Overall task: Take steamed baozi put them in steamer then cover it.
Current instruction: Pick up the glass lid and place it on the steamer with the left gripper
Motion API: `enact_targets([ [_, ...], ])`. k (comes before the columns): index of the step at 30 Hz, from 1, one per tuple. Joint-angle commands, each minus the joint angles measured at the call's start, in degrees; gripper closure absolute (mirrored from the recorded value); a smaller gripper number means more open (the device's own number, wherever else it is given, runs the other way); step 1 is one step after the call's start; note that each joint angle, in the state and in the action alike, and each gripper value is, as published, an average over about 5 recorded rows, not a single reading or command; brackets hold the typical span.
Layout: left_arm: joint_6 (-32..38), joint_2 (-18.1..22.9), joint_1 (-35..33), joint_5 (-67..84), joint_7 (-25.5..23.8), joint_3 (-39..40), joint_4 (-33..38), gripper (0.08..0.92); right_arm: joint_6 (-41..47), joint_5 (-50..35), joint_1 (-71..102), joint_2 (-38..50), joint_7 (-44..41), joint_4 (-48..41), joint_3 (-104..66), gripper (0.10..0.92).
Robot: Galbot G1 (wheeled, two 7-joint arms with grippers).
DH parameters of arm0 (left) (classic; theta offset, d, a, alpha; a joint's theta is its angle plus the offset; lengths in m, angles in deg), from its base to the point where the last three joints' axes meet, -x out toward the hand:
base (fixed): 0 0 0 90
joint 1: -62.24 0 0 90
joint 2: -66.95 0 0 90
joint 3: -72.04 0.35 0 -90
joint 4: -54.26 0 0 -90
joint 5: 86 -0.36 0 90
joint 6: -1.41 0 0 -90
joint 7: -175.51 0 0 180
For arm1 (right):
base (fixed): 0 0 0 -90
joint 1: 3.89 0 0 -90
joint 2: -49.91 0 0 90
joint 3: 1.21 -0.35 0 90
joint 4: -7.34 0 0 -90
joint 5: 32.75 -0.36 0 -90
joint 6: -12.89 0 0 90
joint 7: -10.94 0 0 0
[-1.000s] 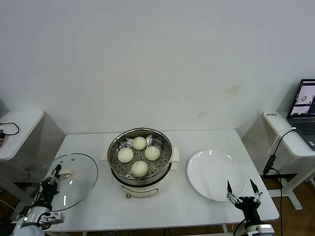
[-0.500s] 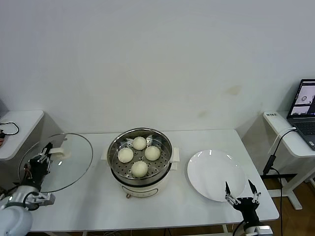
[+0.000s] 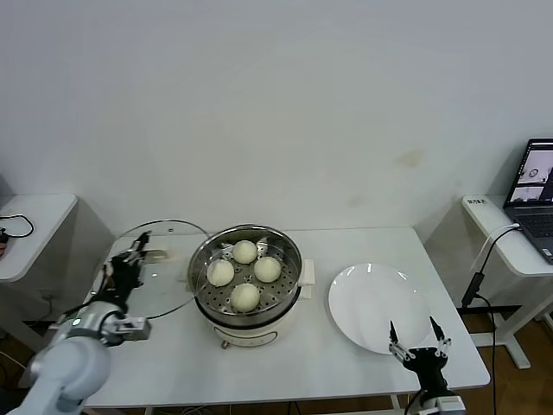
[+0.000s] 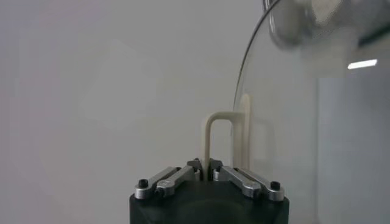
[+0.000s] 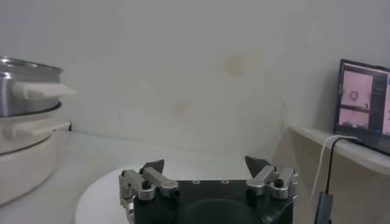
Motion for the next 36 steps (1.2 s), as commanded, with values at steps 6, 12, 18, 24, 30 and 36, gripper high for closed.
enact_targets([
  [6, -7.12, 11.53, 16.99, -15.78, -7.47, 22.46, -3.34, 0.85, -0.23, 8.59, -1.24, -2.75, 1.08, -1.83, 1.82, 0.203],
  [12, -7.77, 16.15, 18.81, -18.31, -8.33, 24.07, -6.37, 0.85, -0.34, 9.13, -1.57, -2.8, 1.23, -2.84, 2.12, 0.203],
  [18, -7.67, 19.73, 18.78, -19.36, -8.03, 24.79, -8.46, 0.85, -0.35, 9.11, -1.82, -2.76, 1.2, -2.98, 2.12, 0.202],
  [24, -7.43, 21.15, 18.56, -19.56, -7.63, 24.92, -9.47, 0.85, -0.35, 9.13, -1.83, -2.76, 1.16, -3.22, 2.24, 0.203],
  [30, -6.76, 21.86, 17.84, -20.14, -7.0, 24.5, -10.35, 0.85, -0.56, 9.22, -1.63, -2.74, 1.16, -3.4, 2.58, 0.203],
  [36, -6.1, 21.99, 16.6, -20.75, -6.6, 23.82, -10.38, 0.85, -0.7, 9.31, -1.56, -2.69, 1.16, -3.55, 2.68, 0.202],
])
